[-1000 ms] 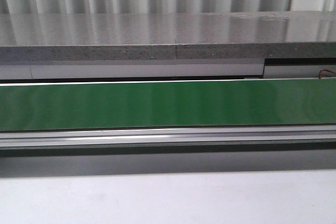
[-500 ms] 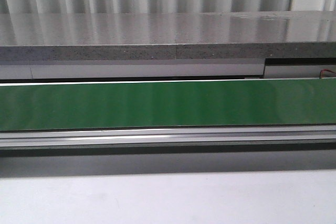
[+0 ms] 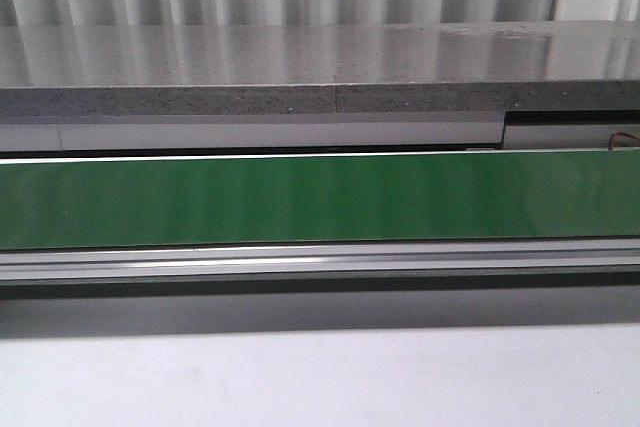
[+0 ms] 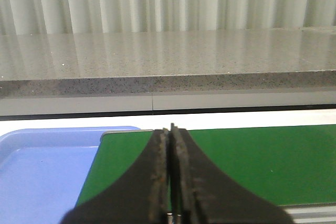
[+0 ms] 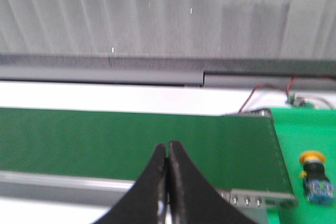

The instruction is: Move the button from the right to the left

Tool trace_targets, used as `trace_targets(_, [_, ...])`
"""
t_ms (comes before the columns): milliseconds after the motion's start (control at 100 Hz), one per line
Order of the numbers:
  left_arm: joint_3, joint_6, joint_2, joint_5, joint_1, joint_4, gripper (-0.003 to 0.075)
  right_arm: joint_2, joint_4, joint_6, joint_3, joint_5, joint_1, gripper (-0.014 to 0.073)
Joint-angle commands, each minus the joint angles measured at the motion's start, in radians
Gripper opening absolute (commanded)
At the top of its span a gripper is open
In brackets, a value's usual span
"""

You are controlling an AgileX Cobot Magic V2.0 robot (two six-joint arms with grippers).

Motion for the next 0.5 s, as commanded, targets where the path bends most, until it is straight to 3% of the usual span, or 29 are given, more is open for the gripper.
trace_targets(0, [0.024, -0.01, -0.034, -0.077, -0.008, -0.008, -0.002, 0.109, 0.004, 0.0, -0.125, 0.075, 0.0, -0.0067])
trace_targets(170, [0.024, -0.01, -0.034, -0.077, -0.008, -0.008, -0.002, 0.256, 0.04, 0.0, -0.258, 0.216, 0.0, -0.0067])
trace_targets(490, [0.024, -0.01, -0.034, -0.077, -0.008, -0.008, -0.002, 0.319, 0.065, 0.0, -0.271, 0.222, 0.0, -0.0047])
